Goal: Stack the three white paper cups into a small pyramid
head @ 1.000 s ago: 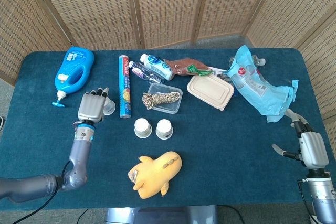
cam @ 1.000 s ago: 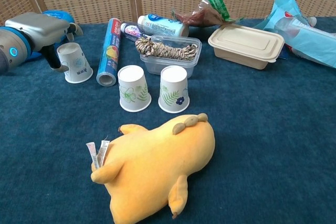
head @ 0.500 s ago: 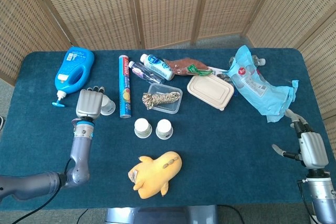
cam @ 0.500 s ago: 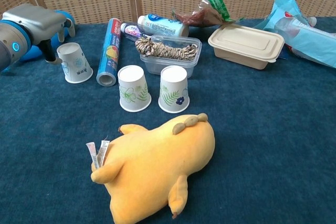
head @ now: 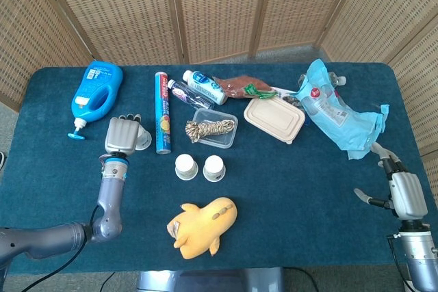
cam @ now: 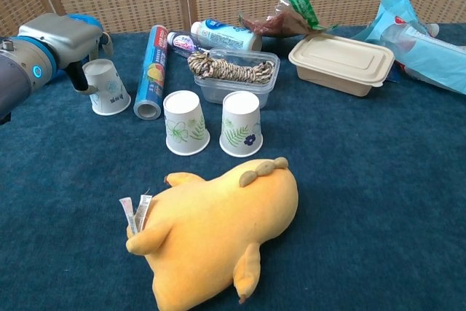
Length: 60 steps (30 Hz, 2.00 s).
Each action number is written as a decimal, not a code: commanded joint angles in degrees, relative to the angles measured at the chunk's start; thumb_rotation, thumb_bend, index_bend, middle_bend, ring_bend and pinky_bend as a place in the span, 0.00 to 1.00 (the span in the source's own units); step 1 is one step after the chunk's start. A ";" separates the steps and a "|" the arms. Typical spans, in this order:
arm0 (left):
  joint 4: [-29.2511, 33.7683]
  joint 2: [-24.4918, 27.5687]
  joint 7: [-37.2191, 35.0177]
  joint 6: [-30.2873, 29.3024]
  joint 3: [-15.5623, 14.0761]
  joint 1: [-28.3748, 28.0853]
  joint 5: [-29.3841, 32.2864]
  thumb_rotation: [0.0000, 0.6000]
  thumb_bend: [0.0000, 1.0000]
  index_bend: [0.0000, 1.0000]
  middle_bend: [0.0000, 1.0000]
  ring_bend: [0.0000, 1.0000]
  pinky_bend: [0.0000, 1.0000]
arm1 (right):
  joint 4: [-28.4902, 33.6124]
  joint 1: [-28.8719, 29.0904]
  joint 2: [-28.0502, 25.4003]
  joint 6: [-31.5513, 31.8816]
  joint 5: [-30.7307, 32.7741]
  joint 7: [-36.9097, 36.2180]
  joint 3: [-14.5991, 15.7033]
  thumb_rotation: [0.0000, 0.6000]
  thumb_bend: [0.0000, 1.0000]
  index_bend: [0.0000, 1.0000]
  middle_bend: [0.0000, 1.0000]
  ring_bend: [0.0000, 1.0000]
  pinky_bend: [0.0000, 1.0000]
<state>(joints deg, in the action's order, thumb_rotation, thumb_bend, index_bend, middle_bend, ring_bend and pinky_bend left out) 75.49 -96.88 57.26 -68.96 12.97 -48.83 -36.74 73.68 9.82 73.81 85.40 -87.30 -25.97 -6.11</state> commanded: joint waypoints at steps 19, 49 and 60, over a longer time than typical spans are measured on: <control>6.51 3.80 -6.12 -1.29 1.06 2.67 -4.43 1.00 0.34 0.31 0.49 0.48 0.60 | 0.01 -0.03 -0.03 -0.37 0.08 -0.66 0.14 1.00 0.03 0.00 0.20 0.15 0.34; 37.16 9.11 1.31 -10.91 4.57 -2.71 -4.69 1.00 0.33 0.32 0.50 0.49 0.60 | 0.25 0.05 0.01 -0.50 -0.19 -0.68 0.34 1.00 0.04 0.00 0.20 0.15 0.34; 33.86 1.83 4.22 -13.90 3.74 -5.80 -3.12 1.00 0.33 0.31 0.50 0.49 0.60 | 0.06 0.02 -0.07 -0.54 0.01 -1.51 0.23 1.00 0.04 0.00 0.20 0.15 0.34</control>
<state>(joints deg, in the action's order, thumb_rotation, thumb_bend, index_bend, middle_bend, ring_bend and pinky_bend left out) 109.55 -94.79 61.26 -82.62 16.79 -54.41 -40.04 73.74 9.83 73.74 84.86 -87.30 -27.48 -5.89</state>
